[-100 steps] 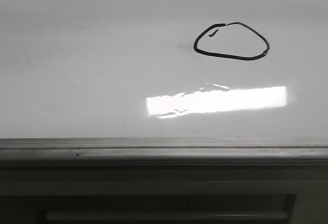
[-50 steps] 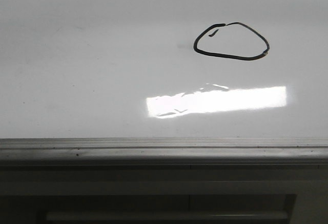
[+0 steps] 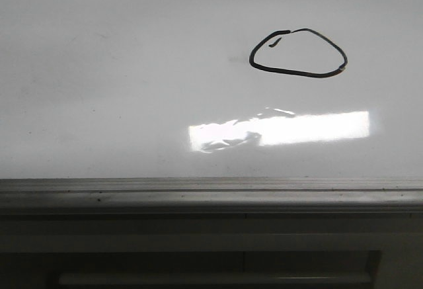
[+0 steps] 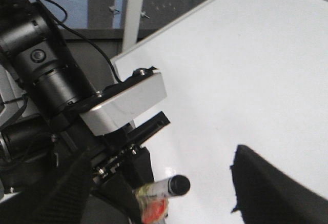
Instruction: Write number 0 on whiteboard
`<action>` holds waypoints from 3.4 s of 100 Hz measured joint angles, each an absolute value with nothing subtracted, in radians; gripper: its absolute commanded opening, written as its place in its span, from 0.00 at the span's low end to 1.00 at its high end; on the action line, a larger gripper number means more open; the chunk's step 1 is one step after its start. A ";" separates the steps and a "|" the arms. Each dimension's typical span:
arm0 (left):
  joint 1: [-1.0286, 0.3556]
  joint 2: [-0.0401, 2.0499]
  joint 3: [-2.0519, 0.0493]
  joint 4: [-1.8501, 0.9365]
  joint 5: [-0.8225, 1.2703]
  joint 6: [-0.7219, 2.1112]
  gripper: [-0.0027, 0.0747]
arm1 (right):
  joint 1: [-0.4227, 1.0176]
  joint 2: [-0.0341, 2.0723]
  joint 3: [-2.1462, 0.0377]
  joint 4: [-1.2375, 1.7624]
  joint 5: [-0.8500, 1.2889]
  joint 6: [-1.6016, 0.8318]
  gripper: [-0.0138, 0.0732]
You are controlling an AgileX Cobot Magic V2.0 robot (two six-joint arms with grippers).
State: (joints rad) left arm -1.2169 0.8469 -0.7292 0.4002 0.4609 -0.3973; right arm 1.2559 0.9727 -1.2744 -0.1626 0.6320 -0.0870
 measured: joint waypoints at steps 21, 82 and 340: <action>-1.092 0.989 -0.729 0.686 0.389 -0.954 0.01 | 1.199 0.867 -1.270 -0.162 0.837 -0.087 0.13; -0.785 1.192 -0.739 0.643 0.334 -1.133 0.01 | 1.198 0.554 -0.895 -0.301 0.860 0.188 0.10; -0.996 0.108 -0.501 0.673 0.744 -0.964 0.01 | 1.198 0.134 -0.463 -0.886 0.706 0.716 0.10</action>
